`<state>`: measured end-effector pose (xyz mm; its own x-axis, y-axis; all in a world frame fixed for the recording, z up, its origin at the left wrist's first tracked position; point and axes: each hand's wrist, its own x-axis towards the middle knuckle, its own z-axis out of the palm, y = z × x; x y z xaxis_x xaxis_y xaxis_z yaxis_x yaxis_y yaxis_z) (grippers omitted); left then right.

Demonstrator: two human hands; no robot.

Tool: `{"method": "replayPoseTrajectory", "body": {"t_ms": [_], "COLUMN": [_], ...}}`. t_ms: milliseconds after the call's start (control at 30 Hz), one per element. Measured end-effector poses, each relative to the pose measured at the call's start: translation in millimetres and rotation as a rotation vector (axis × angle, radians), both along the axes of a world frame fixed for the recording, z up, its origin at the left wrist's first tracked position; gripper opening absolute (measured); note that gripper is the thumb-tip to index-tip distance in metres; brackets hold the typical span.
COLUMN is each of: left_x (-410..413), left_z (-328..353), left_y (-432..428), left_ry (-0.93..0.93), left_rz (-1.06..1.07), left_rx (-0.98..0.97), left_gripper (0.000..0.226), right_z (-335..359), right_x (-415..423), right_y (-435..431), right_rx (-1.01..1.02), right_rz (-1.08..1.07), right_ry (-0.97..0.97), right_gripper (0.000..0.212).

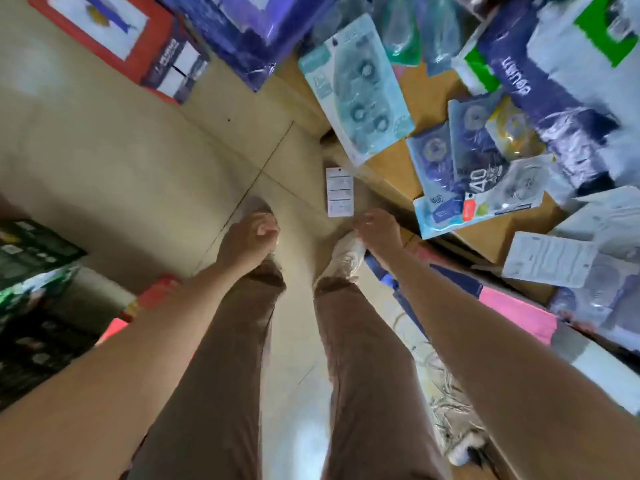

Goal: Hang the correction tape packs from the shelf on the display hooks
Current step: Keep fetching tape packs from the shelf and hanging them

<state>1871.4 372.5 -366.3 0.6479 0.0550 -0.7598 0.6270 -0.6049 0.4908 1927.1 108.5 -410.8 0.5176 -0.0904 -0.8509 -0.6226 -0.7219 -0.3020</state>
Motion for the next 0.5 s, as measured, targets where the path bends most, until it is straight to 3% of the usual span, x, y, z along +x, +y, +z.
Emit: {"method": "replayPoseTrajectory", "body": {"t_ms": [67, 200, 300, 433, 500], "left_x": [-12.5, -34.8, -45.1, -51.0, -51.3], "left_z": [-41.9, -109.6, -135.4, -152.0, -160.0], "left_y": [0.9, -2.0, -6.1, -13.9, -17.8], "left_ry": [-0.027, -0.040, -0.041, -0.043, -0.022], "left_rz": [0.036, 0.115, 0.172, 0.175, 0.188], "left_rx": [0.015, -0.007, -0.028, -0.032, -0.037], "left_gripper": [0.007, 0.013, 0.016, 0.014, 0.013], "right_z": [-66.0, -175.5, -234.9, -303.1, -323.3], "right_x": [-0.8, -12.0, -19.8, -29.0, -27.7], "right_y": [2.4, 6.4, 5.4, 8.6, 14.7], "right_rx": [-0.066, -0.135, -0.132, -0.266, -0.309], "right_rz": [0.002, 0.015, -0.050, -0.039, 0.012], "right_ry": [0.051, -0.041, -0.129, -0.040, 0.034], "right_gripper": [0.039, 0.058, 0.059, 0.114, 0.132]}}
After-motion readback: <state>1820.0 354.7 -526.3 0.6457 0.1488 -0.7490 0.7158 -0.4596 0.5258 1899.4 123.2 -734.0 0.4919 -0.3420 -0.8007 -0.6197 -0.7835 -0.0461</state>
